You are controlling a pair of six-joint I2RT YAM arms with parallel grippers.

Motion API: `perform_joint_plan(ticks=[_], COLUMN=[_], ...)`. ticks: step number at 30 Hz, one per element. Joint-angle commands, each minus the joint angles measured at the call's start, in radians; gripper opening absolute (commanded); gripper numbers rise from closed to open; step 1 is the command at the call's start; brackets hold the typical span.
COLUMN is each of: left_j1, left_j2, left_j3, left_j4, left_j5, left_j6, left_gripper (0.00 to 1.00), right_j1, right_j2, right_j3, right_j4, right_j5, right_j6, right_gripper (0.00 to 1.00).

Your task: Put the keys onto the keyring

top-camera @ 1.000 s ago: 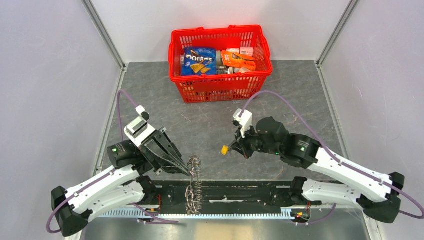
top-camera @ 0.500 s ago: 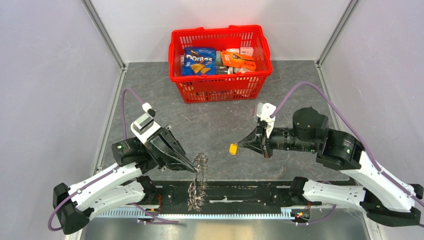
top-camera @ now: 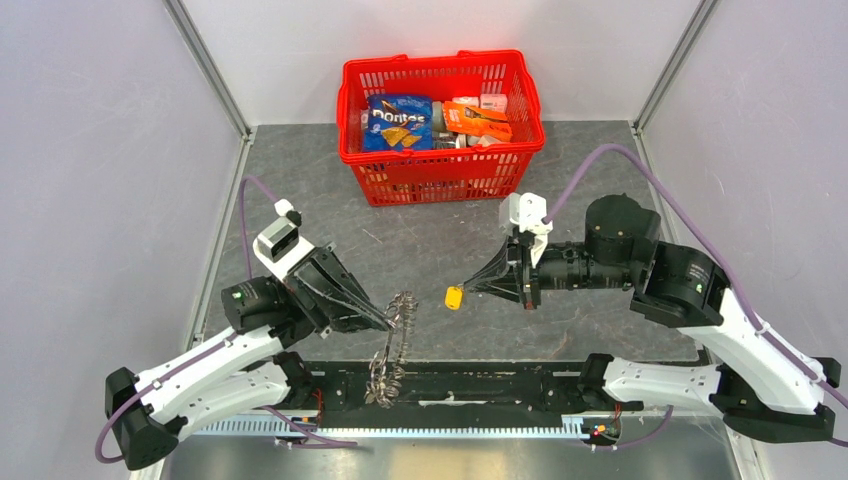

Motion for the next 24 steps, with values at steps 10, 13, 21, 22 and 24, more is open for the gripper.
perform_joint_plan(ticks=[10, 13, 21, 22, 24], left_j1=[-0.001, -0.001, -0.001, -0.001, -0.001], left_j2=[0.032, 0.032, 0.028, 0.026, 0.018], left_j3=[0.011, 0.010, 0.019, 0.018, 0.018], left_j4=[0.105, 0.105, 0.106, 0.103, 0.084], left_j5=[-0.053, -0.030, -0.024, -0.033, -0.064], left_j6=[-0.003, 0.003, -0.004, -0.005, 0.000], left_gripper=[0.02, 0.02, 0.02, 0.02, 0.02], right_j1=[0.006, 0.006, 0.006, 0.005, 0.006], right_j2=[0.134, 0.156, 0.151, 0.155, 0.155], right_j3=[0.242, 0.261, 0.244, 0.250, 0.252], right_j4=[-0.060, -0.074, -0.086, -0.086, -0.074], right_j5=[-0.236, -0.268, -0.289, -0.281, -0.237], right_j6=[0.122, 0.137, 0.097, 0.094, 0.080], right_gripper=[0.00, 0.00, 0.00, 0.00, 0.00])
